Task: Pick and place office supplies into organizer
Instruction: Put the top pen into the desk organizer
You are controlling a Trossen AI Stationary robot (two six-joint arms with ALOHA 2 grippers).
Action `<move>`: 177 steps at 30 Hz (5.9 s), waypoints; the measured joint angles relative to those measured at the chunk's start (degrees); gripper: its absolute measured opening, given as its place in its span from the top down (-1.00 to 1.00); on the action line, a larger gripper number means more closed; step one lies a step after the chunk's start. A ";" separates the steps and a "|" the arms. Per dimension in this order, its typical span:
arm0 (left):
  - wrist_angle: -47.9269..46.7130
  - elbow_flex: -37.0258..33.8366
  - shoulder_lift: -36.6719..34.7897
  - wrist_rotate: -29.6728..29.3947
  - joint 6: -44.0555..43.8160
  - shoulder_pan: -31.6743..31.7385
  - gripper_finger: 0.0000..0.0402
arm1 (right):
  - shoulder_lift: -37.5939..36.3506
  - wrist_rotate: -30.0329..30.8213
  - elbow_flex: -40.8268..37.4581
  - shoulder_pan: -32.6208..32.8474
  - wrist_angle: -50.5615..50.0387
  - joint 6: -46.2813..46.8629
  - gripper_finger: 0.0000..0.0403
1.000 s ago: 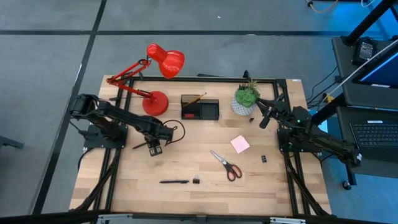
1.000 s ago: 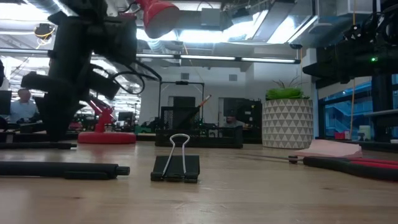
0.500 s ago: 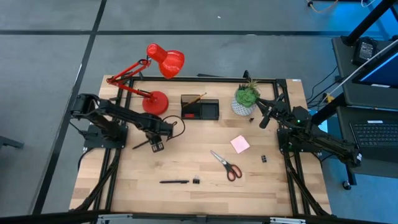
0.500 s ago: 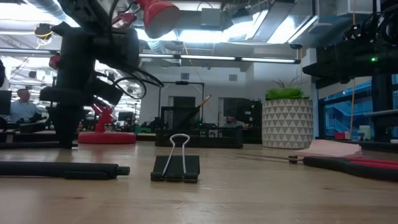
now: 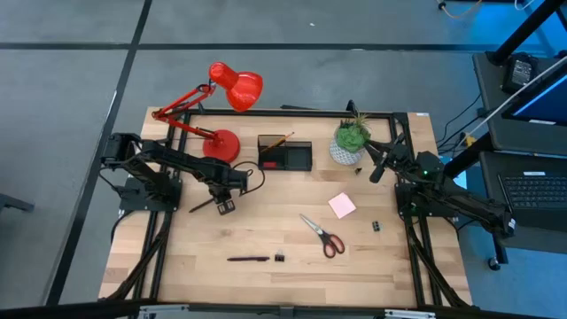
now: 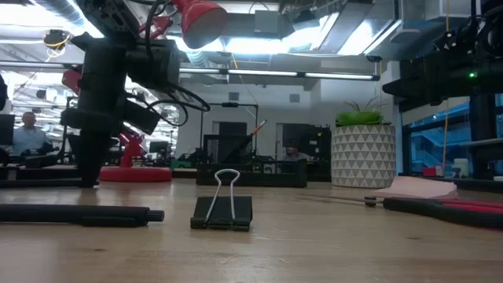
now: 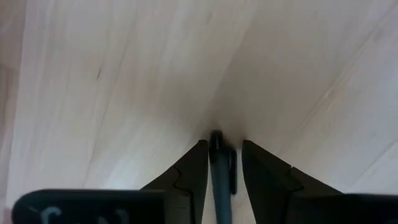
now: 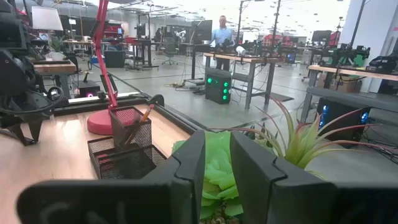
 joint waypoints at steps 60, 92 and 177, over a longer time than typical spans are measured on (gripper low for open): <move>-1.55 0.55 4.00 2.73 1.75 -0.83 0.47 | 0.00 0.00 0.00 0.00 -0.04 7.34 0.60; -5.70 0.50 4.20 5.07 3.69 -1.49 0.35 | 0.00 0.00 0.00 0.00 -1.36 7.08 0.60; 51.49 8.16 -10.94 -14.80 41.73 10.59 0.73 | 0.00 0.00 0.00 0.00 -1.29 4.06 0.60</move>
